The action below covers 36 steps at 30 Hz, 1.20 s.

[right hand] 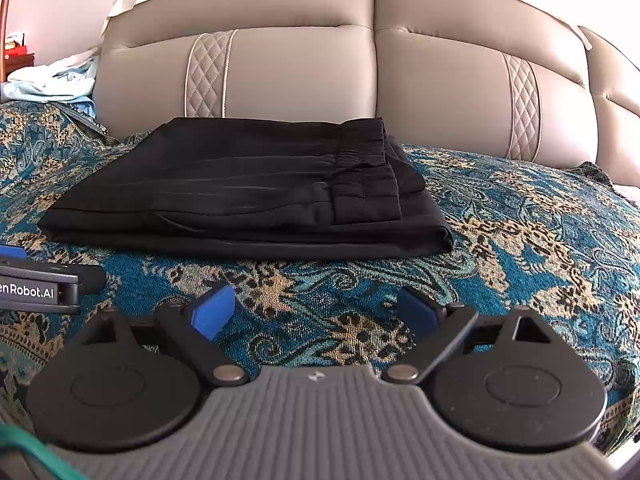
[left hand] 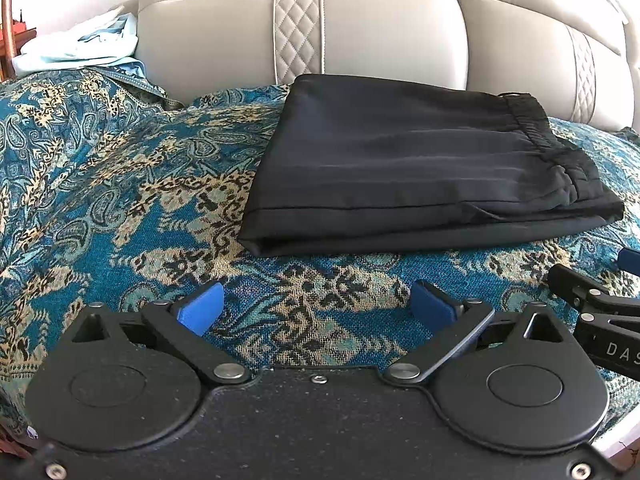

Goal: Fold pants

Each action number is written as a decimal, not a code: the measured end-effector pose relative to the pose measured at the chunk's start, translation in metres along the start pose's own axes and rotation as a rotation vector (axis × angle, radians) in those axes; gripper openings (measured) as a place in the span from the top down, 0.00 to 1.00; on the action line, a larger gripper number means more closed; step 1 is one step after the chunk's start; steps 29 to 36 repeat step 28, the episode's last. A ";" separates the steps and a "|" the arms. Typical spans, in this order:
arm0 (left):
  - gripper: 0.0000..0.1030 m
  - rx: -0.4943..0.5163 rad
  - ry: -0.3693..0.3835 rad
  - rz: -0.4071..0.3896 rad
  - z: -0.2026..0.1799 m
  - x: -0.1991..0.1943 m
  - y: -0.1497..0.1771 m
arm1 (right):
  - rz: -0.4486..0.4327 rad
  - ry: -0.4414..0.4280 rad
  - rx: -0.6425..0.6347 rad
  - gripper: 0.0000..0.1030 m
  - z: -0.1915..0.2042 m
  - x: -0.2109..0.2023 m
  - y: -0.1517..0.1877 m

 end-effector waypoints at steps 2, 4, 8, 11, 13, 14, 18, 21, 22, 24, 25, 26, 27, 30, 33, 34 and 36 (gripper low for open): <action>0.01 -0.004 -0.001 0.001 0.000 0.000 0.000 | 0.000 0.000 -0.001 0.07 0.000 0.000 0.000; 0.01 -0.007 -0.002 0.003 0.001 0.001 0.000 | 0.000 0.000 -0.001 0.07 0.000 0.000 0.000; 0.00 -0.012 0.000 0.007 0.001 0.001 0.000 | 0.001 0.001 0.003 0.06 0.000 -0.001 0.001; 0.00 -0.011 0.002 0.007 0.001 0.001 0.000 | 0.002 0.000 0.005 0.06 -0.001 0.000 0.002; 0.00 -0.011 0.003 0.007 0.002 0.002 0.000 | 0.002 -0.001 0.005 0.06 -0.002 -0.001 0.002; 0.00 -0.011 0.003 0.007 0.002 0.002 0.000 | 0.002 -0.001 0.004 0.06 -0.002 -0.001 0.002; 0.00 -0.011 0.004 0.003 0.002 0.002 0.001 | 0.003 -0.001 0.005 0.06 -0.002 -0.001 0.002; 0.00 -0.010 0.005 0.004 0.001 0.002 0.001 | 0.003 -0.002 0.004 0.05 -0.002 -0.001 0.002; 0.00 -0.011 0.006 0.004 0.001 0.002 0.001 | 0.003 -0.002 0.004 0.05 -0.002 -0.001 0.002; 0.00 -0.011 0.009 0.003 0.001 0.002 0.001 | 0.003 -0.002 0.004 0.05 -0.002 -0.001 0.002; 0.00 -0.011 0.009 0.003 0.001 0.002 0.001 | 0.003 -0.002 0.004 0.05 -0.002 -0.001 0.002; 0.00 -0.011 0.009 0.002 0.001 0.002 0.001 | 0.003 -0.002 0.005 0.05 -0.002 -0.001 0.002; 0.00 -0.011 0.009 0.003 0.001 0.002 0.001 | 0.003 -0.002 0.004 0.04 -0.002 -0.001 0.002; 0.00 -0.012 0.009 0.003 0.001 0.002 0.001 | 0.003 -0.002 0.004 0.04 -0.002 -0.001 0.002; 0.00 -0.012 0.009 0.003 0.001 0.002 0.001 | 0.003 -0.002 0.004 0.04 -0.002 -0.001 0.002; 0.00 -0.012 0.009 0.003 0.001 0.002 0.001 | 0.003 -0.002 0.004 0.04 -0.002 -0.001 0.002; 0.00 -0.012 0.009 0.003 0.001 0.002 0.001 | 0.003 -0.002 0.004 0.04 -0.002 -0.001 0.002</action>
Point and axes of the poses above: each gripper's, at about its wrist camera, not at the fingertips, and x roughly the way its jaws point, z to its left, y to its underside, the point moved 5 cm from there along x, roughly the way its jaws point, and after that the axes turned 8 degrees about -z, right-handed, at the moved point
